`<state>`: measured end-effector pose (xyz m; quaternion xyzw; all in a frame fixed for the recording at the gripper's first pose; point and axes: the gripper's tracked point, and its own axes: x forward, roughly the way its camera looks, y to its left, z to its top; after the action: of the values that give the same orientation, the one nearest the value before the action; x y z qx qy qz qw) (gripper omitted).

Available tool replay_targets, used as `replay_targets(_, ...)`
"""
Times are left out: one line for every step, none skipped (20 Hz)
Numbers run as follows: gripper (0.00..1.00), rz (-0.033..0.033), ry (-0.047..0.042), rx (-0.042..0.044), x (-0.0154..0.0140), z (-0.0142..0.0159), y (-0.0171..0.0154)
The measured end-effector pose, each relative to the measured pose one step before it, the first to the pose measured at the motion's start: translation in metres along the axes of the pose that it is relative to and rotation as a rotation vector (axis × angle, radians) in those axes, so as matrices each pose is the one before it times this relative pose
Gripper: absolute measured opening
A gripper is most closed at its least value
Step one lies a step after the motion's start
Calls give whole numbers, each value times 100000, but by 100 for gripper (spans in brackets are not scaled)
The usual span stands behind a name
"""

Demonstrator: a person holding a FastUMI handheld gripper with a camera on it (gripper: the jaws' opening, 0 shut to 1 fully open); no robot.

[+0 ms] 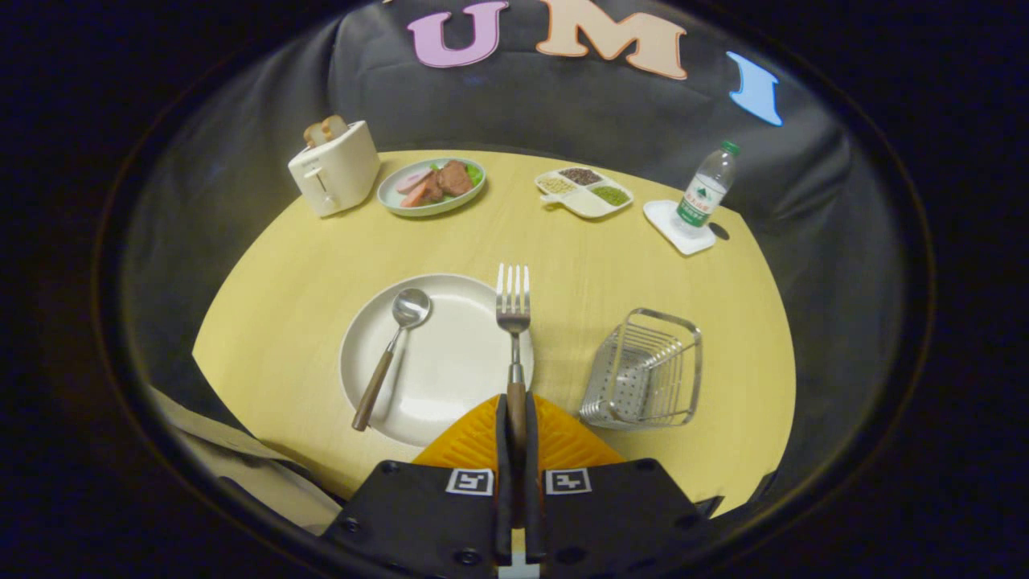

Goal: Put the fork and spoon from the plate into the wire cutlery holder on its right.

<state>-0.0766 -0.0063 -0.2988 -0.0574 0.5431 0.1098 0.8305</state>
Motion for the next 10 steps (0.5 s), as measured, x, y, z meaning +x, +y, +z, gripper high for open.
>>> replay_targets(10, -1059, 596, 950, -544, -96, -865)
replay_targets(9, -1363, 400, 587, -500, -45, -939)
replay_targets(10, -1645, 449, 126, -426, -106, -1065)
replay_targets(10, -1753, 476, 81, -263, -91, -1010)
replay_targets(10, -1572, 559, 279, -190, -153, -954)
replay_targets(10, -995, 808, 752, -203, -121, -757)
replay_targets(10, -634, 1316, 1198, -69, -321, -565)
replay_targets(10, -380, 1402, 1131, -113, -264, -545)
replay_targets(10, -661, 1181, 567, 133, -187, -565)
replay_targets(10, -878, 1166, 156, 120, -267, -541)
